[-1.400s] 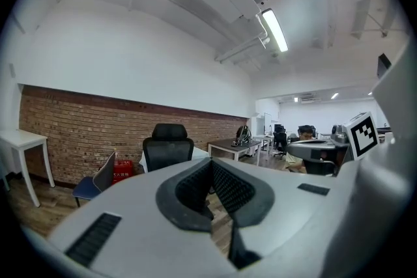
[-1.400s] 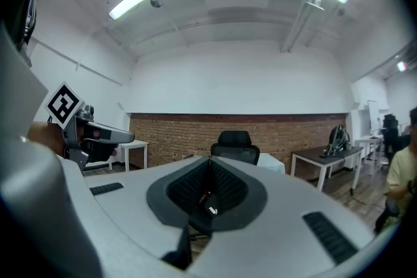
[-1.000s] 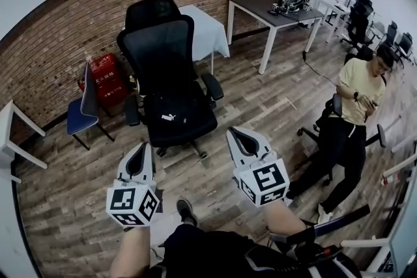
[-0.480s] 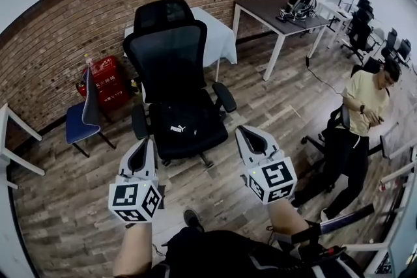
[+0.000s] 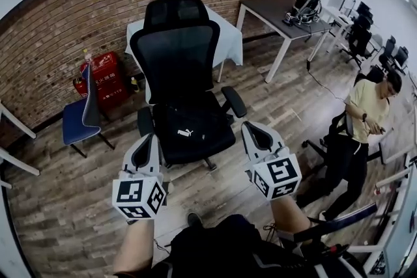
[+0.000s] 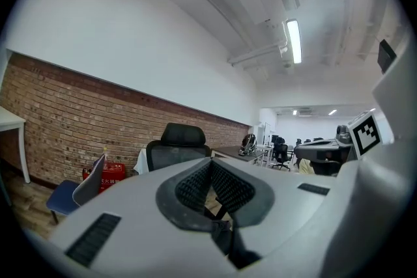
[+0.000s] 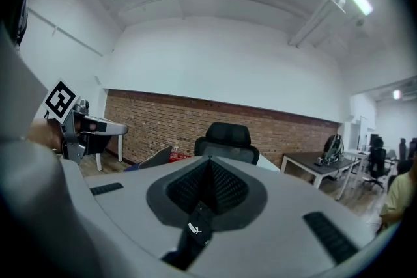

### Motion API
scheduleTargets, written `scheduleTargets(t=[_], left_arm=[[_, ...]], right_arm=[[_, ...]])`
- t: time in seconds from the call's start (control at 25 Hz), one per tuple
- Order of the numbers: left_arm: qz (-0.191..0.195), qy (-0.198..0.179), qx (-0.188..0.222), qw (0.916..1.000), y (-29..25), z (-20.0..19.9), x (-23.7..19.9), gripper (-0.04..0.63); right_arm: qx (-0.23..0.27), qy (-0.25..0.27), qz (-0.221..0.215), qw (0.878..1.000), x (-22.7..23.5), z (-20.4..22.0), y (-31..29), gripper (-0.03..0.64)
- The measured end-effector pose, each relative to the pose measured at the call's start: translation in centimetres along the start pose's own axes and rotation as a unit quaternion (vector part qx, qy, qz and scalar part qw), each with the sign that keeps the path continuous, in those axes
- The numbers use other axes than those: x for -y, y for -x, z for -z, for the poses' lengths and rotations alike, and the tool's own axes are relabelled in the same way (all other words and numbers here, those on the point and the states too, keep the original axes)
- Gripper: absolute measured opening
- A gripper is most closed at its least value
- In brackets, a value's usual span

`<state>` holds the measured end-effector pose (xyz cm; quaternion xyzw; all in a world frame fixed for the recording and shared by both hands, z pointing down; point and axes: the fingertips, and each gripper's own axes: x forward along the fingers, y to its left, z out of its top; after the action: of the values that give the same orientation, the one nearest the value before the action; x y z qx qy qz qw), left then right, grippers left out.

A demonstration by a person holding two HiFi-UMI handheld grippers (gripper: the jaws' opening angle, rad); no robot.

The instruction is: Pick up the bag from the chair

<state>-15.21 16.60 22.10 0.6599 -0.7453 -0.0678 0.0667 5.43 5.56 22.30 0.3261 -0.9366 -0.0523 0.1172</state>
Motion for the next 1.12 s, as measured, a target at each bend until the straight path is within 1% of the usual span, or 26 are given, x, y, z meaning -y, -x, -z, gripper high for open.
scheduleTargets(t=[0.08,0.36,0.56,0.76,0.88,1.0,1.12], left_arm=[[0.001,0.007,0.001,1.0,-0.7,-0.1,-0.7,0.011],[-0.008,0.01,-0.001,0.9999,-3.4,0.2,-3.4,0.011],[-0.018,-0.003,0.001,0.9998,-6.3,-0.4,-4.1,0.011],[-0.024,-0.017,0.002,0.9996,-10.7,-0.6,-4.0,0.012],[-0.033,-0.013,-0.003,0.9994,-13.9,-0.7,-4.5,0.012],[-0.037,-0.023,-0.013,0.999,-17.0,-0.5,-3.7,0.012],[-0.032,-0.026,-0.012,0.9991,-20.3,-0.7,-2.3,0.012]], right_arm=[[-0.003,0.005,0.0,1.0,-0.1,-0.2,-0.8,0.018],[-0.013,0.004,-0.01,1.0,0.1,0.1,-5.0,0.018],[-0.002,-0.008,-0.022,1.0,1.5,-0.1,-8.6,0.018],[0.01,-0.016,-0.027,0.999,4.6,-0.5,-12.2,0.018],[0.012,-0.022,-0.033,0.999,6.5,-0.6,-14.6,0.018],[0.02,-0.032,-0.031,0.999,9.4,-0.3,-16.0,0.018],[0.018,-0.038,-0.025,0.999,12.5,0.4,-17.3,0.018]])
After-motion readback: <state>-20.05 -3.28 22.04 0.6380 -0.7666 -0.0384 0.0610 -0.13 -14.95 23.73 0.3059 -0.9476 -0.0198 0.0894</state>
